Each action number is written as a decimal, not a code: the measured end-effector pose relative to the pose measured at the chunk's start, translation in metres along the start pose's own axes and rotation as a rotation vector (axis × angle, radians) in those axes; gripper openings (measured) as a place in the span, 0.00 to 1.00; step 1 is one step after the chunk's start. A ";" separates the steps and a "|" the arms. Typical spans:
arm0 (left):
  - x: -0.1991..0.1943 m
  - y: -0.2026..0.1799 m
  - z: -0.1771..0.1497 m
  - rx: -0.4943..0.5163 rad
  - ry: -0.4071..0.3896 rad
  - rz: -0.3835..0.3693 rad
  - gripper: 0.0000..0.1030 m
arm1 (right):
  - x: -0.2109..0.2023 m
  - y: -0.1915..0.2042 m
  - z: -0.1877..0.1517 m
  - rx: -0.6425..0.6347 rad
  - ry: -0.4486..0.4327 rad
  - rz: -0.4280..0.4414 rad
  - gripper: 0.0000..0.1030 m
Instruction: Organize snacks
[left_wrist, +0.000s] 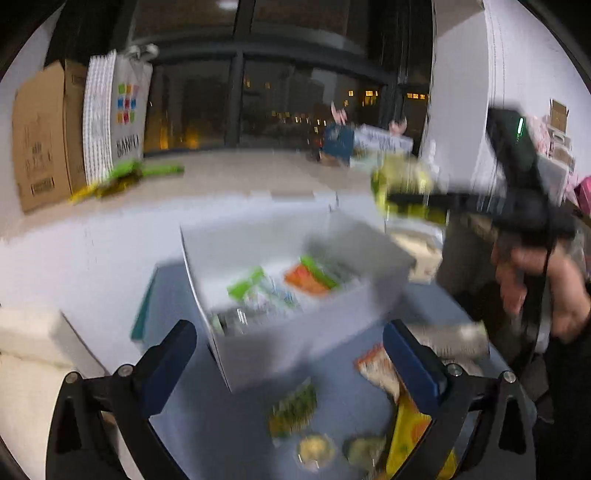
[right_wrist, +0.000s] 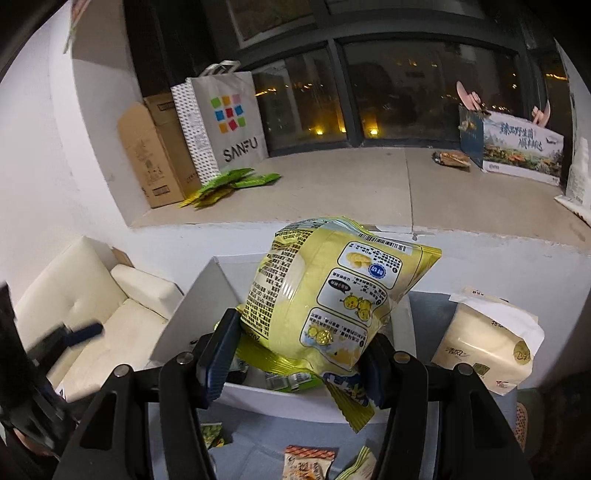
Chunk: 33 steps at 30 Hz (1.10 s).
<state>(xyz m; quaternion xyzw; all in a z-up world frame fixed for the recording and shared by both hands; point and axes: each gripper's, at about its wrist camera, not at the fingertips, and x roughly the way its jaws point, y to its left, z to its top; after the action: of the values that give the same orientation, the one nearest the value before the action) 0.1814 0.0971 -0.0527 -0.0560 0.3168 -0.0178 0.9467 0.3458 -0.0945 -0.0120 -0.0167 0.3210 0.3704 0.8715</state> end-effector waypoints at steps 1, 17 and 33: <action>0.005 -0.001 -0.007 0.002 0.021 0.001 1.00 | -0.004 0.003 -0.001 -0.010 -0.007 0.000 0.61; 0.094 0.002 -0.075 -0.035 0.312 -0.052 0.38 | -0.033 0.018 -0.033 -0.054 -0.008 0.050 0.61; 0.002 -0.004 -0.030 0.034 0.050 -0.085 0.08 | -0.020 0.005 -0.038 -0.003 -0.002 0.067 0.61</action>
<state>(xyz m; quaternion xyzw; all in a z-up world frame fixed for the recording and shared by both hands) 0.1653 0.0906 -0.0771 -0.0526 0.3373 -0.0648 0.9377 0.3112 -0.1138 -0.0291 -0.0068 0.3202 0.3996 0.8589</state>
